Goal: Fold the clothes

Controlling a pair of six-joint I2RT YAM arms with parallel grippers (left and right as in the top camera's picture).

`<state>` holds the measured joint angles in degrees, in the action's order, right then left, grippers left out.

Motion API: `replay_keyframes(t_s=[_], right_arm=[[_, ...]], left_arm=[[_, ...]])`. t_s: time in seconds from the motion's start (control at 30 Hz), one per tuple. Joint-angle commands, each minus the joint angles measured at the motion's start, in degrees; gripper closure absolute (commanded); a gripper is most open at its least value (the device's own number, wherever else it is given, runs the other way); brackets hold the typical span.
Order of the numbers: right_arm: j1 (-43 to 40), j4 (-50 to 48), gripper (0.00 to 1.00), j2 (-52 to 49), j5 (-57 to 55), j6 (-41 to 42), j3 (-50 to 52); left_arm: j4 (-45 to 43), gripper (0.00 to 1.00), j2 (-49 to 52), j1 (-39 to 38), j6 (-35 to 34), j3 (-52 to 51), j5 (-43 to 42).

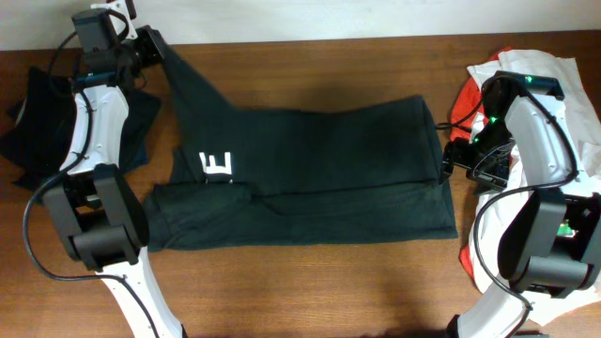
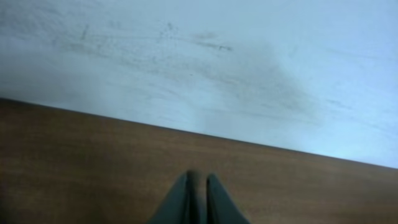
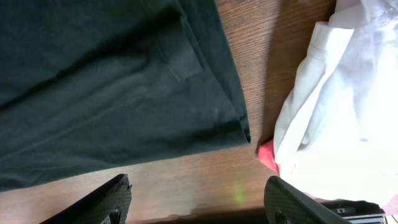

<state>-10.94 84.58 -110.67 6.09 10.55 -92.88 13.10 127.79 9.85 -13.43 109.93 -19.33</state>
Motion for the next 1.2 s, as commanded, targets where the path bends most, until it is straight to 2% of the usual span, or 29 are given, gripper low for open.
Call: replay_keyframes(t_s=[0.0,0.03,0.07,0.2,0.3,0.33,0.7,0.73,0.77,0.83,0.9,1.0,1.07,1.17], right_arm=[[-0.33,-0.02,0.28,0.66,0.33,0.26,-0.68],[-0.33,0.02,0.28,0.66,0.33,0.26,-0.68],[-0.33,0.07,0.27,0.66,0.33,0.26,-0.68],[-0.33,-0.46,0.27,0.66,0.33,0.22,-0.68],[-0.33,-1.51,0.26,0.66,0.35,0.24,-0.66],[-0.33,-1.53,0.26,0.66,0.35,0.24,-0.68],[-0.33,-1.62,0.26,0.66,0.35,0.26,-0.66],[-0.33,-1.84,0.26,0.66,0.35,0.26,-0.66],[-0.33,-2.10,0.27,0.66,0.35,0.26,-0.66],[-0.33,-3.58,0.28,0.66,0.35,0.26,-0.66],[-0.33,-7.15,0.28,0.66,0.42,-0.28,-0.66],[1.20,-20.94,0.29,0.24,2.73,-7.43,-0.70],[2.86,-27.76,0.29,-0.92,2.75,-8.22,-0.70],[4.90,-40.96,0.29,-4.81,3.23,-8.17,-0.72]], left_arm=[[3.52,0.64,-0.24,-1.07,0.24,0.00,0.74],[4.28,0.52,-0.24,-1.27,0.28,0.00,0.76],[5.53,0.46,-0.24,-1.60,0.26,0.00,0.72],[12.94,0.45,-0.24,-1.79,0.37,0.00,0.74],[16.61,0.43,0.11,-2.95,6.29,-0.17,1.51],[17.38,0.43,0.59,-3.50,7.13,-0.17,4.22],[14.53,0.44,12.46,-4.37,7.06,-0.15,7.17],[14.05,0.57,12.81,-4.79,7.06,-0.15,7.13],[13.60,0.77,12.81,-5.14,7.06,-0.15,6.86],[12.20,0.99,12.59,-5.62,7.02,0.81,2.19],[12.83,1.00,12.33,-5.62,6.21,3.02,-1.14],[21.22,0.99,8.98,-5.57,6.23,7.85,-5.64],[25.57,0.99,6.38,-5.57,6.23,8.04,-8.94],[37.18,0.99,2.27,-5.57,6.27,8.04,-9.38]])
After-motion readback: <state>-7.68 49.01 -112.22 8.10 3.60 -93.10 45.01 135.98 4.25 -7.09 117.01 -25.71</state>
